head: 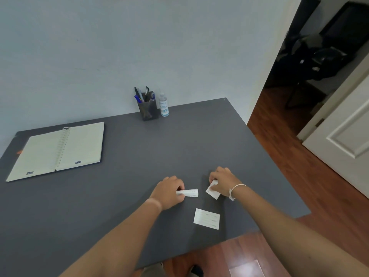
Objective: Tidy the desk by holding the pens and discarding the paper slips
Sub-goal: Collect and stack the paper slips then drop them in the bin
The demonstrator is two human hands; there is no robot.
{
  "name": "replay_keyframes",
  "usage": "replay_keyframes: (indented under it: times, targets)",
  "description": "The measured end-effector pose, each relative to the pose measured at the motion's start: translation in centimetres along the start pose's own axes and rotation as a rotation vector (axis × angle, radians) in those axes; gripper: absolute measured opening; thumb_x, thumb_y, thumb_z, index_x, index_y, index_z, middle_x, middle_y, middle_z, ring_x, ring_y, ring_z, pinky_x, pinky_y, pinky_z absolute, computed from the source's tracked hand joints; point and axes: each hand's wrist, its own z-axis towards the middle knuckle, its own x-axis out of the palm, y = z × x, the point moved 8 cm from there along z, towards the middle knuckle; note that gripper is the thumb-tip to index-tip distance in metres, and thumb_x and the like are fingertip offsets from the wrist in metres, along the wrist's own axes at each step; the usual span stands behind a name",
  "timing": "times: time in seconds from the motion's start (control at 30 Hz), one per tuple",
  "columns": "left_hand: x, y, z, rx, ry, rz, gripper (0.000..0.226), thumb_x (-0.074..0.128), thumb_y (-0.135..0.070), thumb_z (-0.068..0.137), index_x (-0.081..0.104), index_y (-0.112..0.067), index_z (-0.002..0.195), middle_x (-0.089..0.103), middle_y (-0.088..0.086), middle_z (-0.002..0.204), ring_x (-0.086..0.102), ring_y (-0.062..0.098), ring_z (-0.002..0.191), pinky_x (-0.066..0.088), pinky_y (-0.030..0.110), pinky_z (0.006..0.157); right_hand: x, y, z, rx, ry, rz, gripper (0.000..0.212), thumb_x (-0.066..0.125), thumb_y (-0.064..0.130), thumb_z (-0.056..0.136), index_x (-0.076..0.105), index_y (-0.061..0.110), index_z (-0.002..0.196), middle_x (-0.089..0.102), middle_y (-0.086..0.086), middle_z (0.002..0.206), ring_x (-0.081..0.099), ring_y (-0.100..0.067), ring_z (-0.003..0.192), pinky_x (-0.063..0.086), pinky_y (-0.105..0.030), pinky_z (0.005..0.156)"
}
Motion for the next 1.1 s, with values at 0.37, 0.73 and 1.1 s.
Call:
replay_keyframes:
  times: [0.37,0.73,1.1]
  targets:
    - [-2.4,2.4,0.8,-0.282,-0.171,-0.634,0.025,0.060,-0.003,0.077,0.054,-0.026,0.071,0.051,-0.007,0.072,0.047,0.011,0.064,0.037,0.008,0.053,-3.0,1.8,1.4,0.080,-0.084,0.701,0.023,0.058,0.009,0.082,0.051,0.022,0.066,0.054,-0.001,0.079,0.051,-0.019,0.074,0.042,-0.022,0.051]
    - [-4.3,2.8,1.5,-0.379,-0.256,-1.090,0.028,0.043,0.007,0.087,0.061,-0.003,0.106,0.057,0.010,0.107,0.055,0.022,0.100,0.053,0.028,0.078,-3.7,5.1,2.9,0.051,-0.060,0.919,0.023,0.049,0.004,0.085,0.053,0.019,0.067,0.053,0.000,0.075,0.054,-0.017,0.073,0.051,-0.024,0.056]
    - [-3.9,1.2,1.7,-0.368,-0.171,-1.309,0.036,0.045,0.006,0.088,0.048,-0.012,0.119,0.059,0.011,0.097,0.060,0.021,0.085,0.053,0.035,0.085,-3.9,6.6,3.6,0.002,-0.173,0.784,0.019,0.054,-0.001,0.080,0.063,0.012,0.090,0.053,-0.006,0.097,0.054,-0.021,0.082,0.046,-0.019,0.050]
